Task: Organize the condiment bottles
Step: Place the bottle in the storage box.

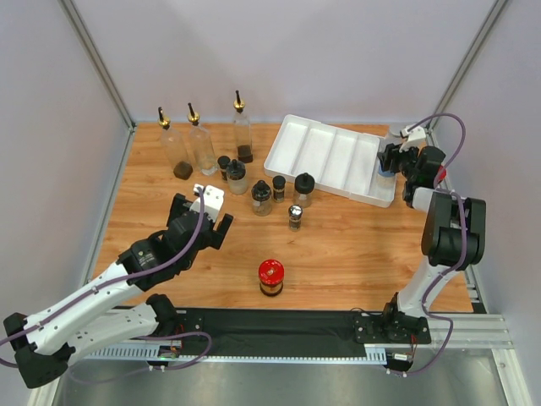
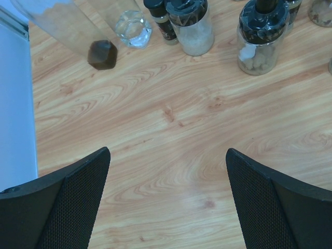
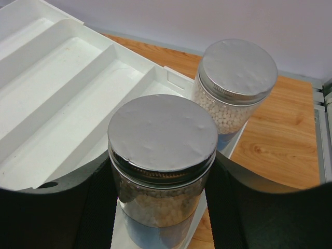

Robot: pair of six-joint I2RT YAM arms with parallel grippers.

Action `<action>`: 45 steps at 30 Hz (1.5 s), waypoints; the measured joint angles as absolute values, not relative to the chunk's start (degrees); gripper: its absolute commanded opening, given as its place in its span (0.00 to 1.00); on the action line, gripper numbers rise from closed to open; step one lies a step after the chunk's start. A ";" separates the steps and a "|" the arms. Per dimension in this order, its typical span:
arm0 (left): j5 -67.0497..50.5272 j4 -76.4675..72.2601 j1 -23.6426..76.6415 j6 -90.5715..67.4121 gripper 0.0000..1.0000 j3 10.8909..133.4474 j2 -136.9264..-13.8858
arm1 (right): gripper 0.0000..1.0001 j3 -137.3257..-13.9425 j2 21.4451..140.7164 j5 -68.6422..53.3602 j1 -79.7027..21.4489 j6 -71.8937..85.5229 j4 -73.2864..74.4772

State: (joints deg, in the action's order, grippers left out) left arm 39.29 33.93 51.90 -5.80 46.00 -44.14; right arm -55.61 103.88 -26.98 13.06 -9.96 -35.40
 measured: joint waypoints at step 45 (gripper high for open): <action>36.45 33.15 50.59 -5.78 0.99 45.78 -42.94 | 1.00 -52.16 104.05 -21.28 13.58 -11.44 -46.00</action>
State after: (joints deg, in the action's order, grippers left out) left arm 36.45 33.15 50.59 -5.78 45.78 -42.94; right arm -52.16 104.05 -21.28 13.58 -11.44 -46.00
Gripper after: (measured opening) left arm 0.996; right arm 0.959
